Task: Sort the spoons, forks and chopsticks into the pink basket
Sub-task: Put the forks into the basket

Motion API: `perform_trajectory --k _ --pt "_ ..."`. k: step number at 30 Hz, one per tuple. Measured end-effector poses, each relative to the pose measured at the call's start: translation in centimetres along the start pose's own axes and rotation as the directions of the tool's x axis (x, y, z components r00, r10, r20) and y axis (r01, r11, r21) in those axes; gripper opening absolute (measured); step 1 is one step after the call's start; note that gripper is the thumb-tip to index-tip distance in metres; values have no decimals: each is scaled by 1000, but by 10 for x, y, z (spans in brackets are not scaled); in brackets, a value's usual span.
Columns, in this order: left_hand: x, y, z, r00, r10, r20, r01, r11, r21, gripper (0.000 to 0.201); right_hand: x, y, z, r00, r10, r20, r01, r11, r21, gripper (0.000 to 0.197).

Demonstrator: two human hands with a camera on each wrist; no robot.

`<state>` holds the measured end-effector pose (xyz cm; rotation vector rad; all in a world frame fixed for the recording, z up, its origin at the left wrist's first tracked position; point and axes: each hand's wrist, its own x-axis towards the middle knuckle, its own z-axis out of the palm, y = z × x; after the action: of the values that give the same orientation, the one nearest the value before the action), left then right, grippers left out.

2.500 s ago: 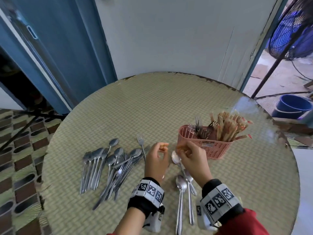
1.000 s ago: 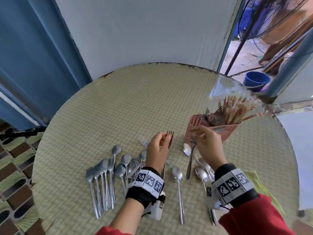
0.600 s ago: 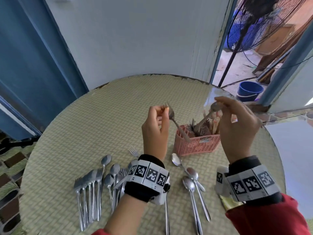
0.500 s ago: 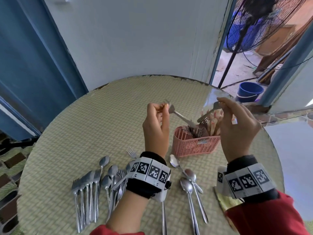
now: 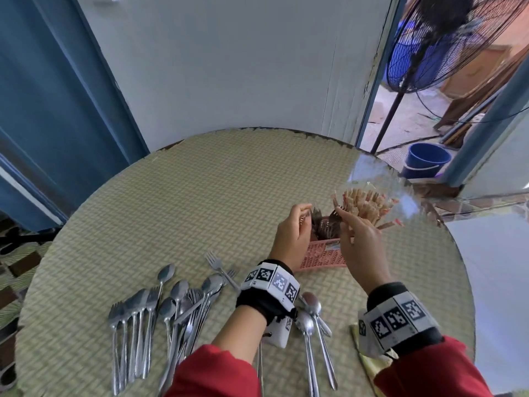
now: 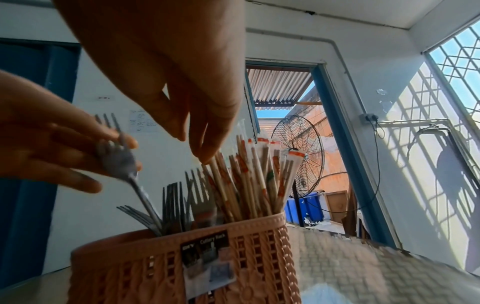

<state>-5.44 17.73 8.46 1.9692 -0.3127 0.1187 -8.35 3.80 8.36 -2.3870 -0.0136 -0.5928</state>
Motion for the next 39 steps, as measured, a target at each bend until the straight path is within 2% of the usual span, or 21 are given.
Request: perform_trajectory --k 2,4,9,12,15,19,24,27,29,33,36,39 --pt "-7 1 -1 996 -43 73 46 998 -37 37 0 -5 0 1000 2 -4 -2 1000 10 32" --pt "-13 1 -3 997 -43 66 46 998 -42 39 -2 -14 4 999 -22 -49 24 999 38 28" --pt "-27 -13 -16 996 -76 -40 72 993 -92 36 -11 -39 24 990 -96 -108 109 987 116 23" --pt "-39 -27 -31 982 -108 -152 97 992 -81 31 -21 -57 38 986 -133 -104 150 972 181 29" --pt "-60 -49 -50 952 -160 -261 148 987 -67 23 -36 -72 60 989 -149 5 145 967 207 17" --pt "-98 -90 -80 895 -274 -353 271 961 -59 17 -56 -89 101 963 -142 230 80 963 258 23" --pt "-148 -139 -124 801 -350 -486 397 918 -7 15 -81 -116 160 873 -28 486 -108 963 248 17" --pt "-171 -163 -155 731 -370 -574 446 895 -9 12 -93 -138 195 802 -62 595 -119 958 260 13" --pt "-183 -176 -176 692 -397 -603 480 877 -27 14 -99 -155 216 763 -55 644 -145 957 253 14" --pt "-200 -205 -212 615 -398 -681 594 802 67 19 -105 -189 250 708 -24 706 -169 965 202 19" --pt "-206 -217 -227 549 -474 -689 658 753 7 16 -107 -205 274 660 20 751 -166 979 120 24" --pt "-206 -220 -235 530 -550 -645 672 737 -76 21 -110 -211 291 609 64 791 -122 992 14 26"
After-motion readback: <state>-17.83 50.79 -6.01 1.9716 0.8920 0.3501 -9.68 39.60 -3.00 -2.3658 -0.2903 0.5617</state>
